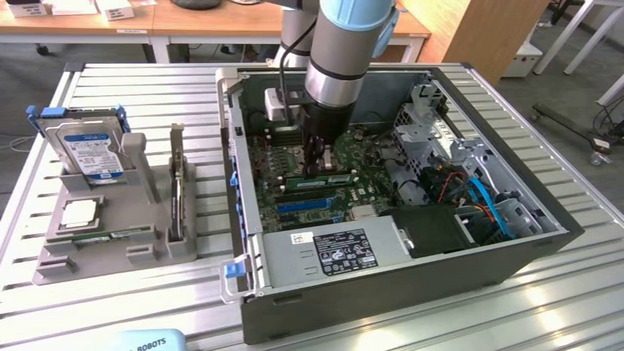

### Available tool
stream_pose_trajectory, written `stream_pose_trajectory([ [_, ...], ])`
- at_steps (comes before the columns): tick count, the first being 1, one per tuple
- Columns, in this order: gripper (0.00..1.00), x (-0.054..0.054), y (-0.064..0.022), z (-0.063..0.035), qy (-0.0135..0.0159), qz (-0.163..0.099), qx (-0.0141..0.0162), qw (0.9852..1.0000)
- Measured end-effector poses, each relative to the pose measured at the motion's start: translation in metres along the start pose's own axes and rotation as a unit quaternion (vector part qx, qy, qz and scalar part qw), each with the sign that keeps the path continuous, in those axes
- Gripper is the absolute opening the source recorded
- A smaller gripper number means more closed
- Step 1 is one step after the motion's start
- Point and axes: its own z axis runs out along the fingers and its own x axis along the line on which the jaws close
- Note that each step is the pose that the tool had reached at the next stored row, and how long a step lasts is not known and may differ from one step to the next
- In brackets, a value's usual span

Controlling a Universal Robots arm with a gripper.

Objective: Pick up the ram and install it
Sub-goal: 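Press down the ram until it locks into place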

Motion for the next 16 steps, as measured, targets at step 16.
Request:
stream_pose_trajectory([
  [16,0.1,0.0001,-0.0001,0.0037,0.0002,0.0,-0.0001,1.0],
])
